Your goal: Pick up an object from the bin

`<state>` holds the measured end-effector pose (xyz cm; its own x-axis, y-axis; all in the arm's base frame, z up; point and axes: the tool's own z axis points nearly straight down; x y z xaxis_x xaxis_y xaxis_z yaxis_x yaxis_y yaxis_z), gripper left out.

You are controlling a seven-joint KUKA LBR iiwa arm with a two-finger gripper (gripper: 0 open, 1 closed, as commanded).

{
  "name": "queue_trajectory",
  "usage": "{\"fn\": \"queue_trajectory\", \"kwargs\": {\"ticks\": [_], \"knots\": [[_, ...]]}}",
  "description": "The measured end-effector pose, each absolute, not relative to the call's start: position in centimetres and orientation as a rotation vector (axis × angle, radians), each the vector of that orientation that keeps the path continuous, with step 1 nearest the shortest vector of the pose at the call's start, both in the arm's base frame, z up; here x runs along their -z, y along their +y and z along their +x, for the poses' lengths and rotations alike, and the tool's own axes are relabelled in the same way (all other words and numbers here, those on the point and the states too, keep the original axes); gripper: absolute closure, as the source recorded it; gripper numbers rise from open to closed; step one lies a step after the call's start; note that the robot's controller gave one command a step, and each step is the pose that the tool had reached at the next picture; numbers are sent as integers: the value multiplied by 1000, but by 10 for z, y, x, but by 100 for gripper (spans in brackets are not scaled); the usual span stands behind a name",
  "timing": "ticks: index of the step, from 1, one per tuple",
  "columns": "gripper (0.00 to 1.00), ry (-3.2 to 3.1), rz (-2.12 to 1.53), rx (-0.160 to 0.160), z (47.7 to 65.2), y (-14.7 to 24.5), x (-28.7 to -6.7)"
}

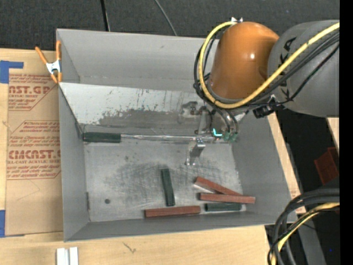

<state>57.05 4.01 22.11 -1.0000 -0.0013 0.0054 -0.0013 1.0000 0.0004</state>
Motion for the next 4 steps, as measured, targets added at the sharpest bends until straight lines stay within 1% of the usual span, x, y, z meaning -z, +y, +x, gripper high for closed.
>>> {"fn": "queue_trajectory", "kwargs": {"ticks": [1, 2, 3, 4], "knots": [[0, -3144, 1, 1, 572, 40, -225], [0, -3146, -94, 3, 548, 28, -164], [0, -3140, 126, 0, 534, 29, -113], [100, -3113, 407, 0, 549, 69, -77]]}}
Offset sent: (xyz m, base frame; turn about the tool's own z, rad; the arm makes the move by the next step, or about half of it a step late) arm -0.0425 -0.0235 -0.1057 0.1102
